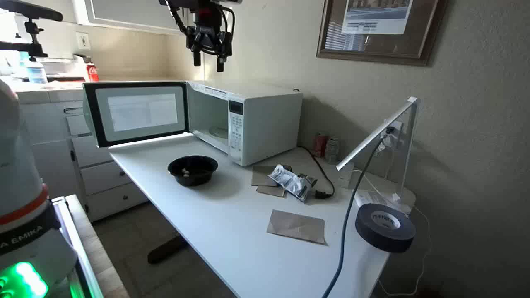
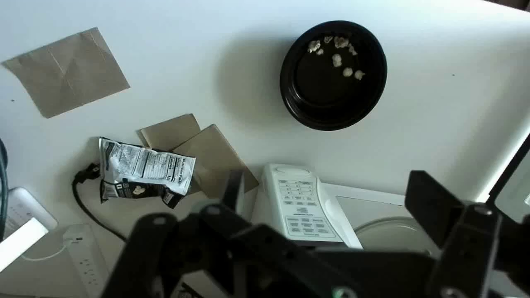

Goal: Pick up the black bowl and put it in the microwave, close the microwave door fully

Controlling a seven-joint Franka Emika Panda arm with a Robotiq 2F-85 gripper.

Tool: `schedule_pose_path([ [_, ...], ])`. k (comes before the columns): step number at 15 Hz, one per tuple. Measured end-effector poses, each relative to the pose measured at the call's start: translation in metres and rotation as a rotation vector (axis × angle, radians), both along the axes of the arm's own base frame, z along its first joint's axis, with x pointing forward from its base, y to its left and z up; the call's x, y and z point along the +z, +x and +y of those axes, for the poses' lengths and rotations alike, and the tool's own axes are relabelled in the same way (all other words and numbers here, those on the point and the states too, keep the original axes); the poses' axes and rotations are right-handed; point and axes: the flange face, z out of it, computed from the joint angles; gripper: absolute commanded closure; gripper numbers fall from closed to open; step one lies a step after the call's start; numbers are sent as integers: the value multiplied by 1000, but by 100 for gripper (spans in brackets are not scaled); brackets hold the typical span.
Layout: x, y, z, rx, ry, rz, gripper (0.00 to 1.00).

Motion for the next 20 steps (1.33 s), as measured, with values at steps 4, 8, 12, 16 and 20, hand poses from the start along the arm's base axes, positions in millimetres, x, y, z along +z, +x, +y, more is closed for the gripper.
schedule_pose_path([
  [4,0,0,0,0,0,0,0],
  [8,0,0,0,0,0,1,0],
  [12,-44,-4,-2,5,-4,90,0],
  [16,-114,-11,-3,67,51,141,0],
  [20,-172,-26,-3,165,78,186,0],
])
